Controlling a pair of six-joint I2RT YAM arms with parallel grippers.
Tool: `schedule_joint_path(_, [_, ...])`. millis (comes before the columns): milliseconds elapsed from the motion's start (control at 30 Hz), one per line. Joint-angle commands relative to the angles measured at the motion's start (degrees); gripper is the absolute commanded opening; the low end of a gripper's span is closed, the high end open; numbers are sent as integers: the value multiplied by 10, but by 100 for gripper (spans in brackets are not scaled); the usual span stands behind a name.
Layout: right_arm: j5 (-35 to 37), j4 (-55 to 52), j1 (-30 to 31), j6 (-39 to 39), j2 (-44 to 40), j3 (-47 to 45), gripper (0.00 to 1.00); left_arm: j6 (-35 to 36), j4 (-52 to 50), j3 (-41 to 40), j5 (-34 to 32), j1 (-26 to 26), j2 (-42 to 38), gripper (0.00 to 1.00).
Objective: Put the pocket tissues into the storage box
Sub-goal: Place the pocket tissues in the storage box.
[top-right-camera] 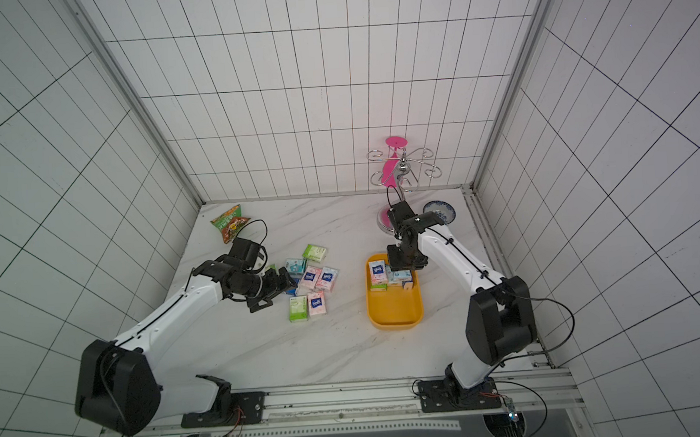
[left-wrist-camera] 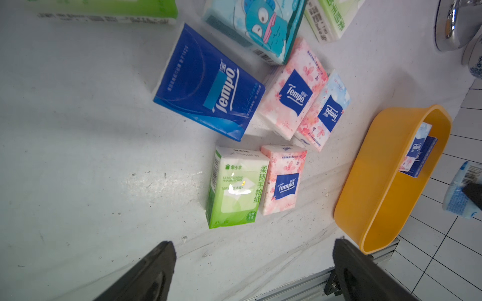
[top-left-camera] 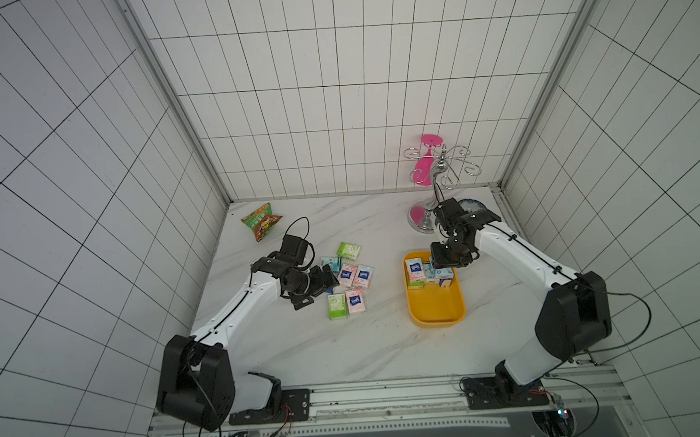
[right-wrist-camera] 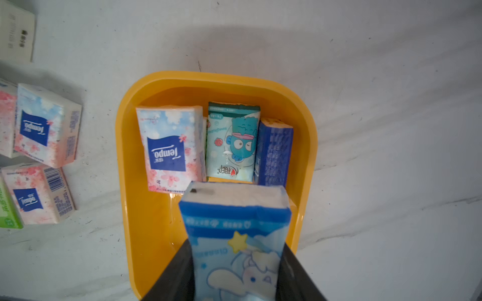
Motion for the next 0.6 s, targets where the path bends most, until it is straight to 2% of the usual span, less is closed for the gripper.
schedule_joint_path(0, [3,22,-10,-4,30,-6,46,5,10,9,-8,-1,5,97])
schedule_joint_path(200, [3,44,-23,-16,87,17,48,10,-1,3,-13,-1,-3,97])
schedule_joint_path(567, [-14,74,-23,-3,137,54,51,14,-13,1,-18,-1,-5,97])
